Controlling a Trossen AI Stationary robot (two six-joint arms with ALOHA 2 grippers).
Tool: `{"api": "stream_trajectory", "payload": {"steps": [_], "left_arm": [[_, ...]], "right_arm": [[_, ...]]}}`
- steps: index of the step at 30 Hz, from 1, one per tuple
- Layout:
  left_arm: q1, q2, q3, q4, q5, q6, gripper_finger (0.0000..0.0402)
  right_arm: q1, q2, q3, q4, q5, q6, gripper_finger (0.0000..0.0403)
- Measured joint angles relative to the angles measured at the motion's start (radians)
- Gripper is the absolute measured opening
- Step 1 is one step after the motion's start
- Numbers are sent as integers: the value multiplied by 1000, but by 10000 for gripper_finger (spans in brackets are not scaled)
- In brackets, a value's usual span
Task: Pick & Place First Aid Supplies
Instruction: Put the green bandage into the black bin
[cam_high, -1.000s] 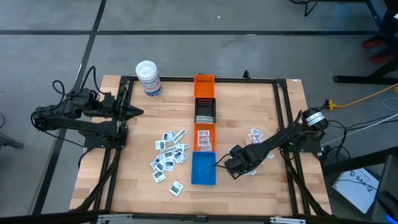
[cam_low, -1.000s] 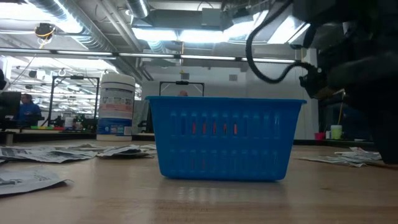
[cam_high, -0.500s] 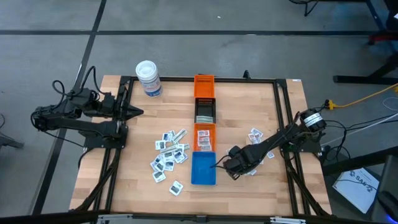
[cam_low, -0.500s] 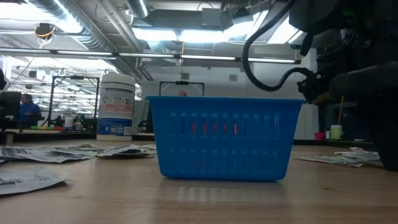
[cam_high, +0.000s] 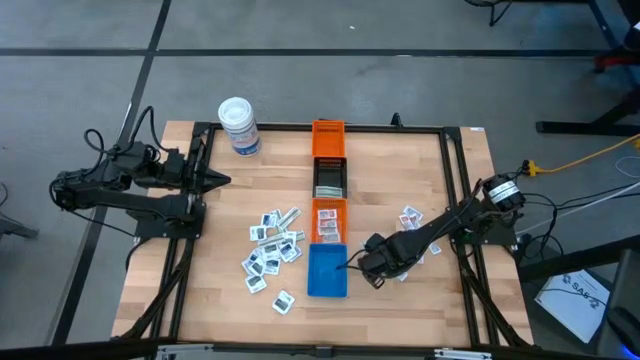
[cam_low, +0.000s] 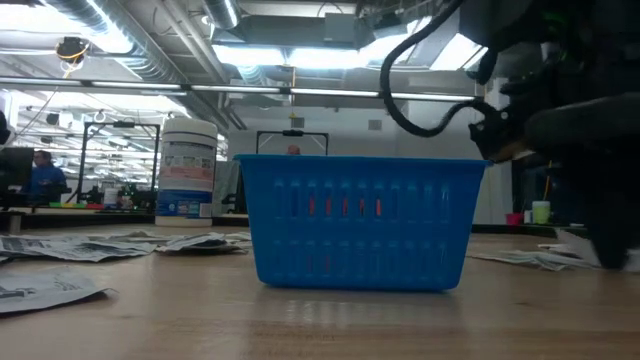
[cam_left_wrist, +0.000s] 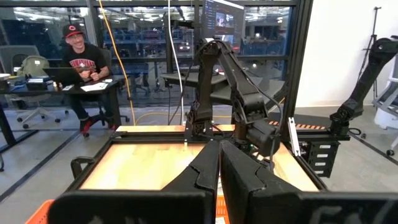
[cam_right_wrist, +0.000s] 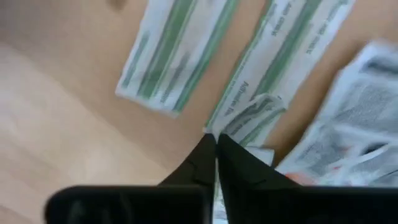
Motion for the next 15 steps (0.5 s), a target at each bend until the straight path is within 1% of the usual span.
{"api": "stream_trajectory", "payload": {"steps": [6,9,15], "left_arm": [[0,0,0,0,0,0,8],[0,0,0,0,0,0,11],[0,0,0,0,0,0,12]], "right_arm": [[-37,-100,1,-14,-6,-20,14],[-60,-168,1,-14,-6,-35,6],[-120,-294,14,-21,61,-71,6]]}}
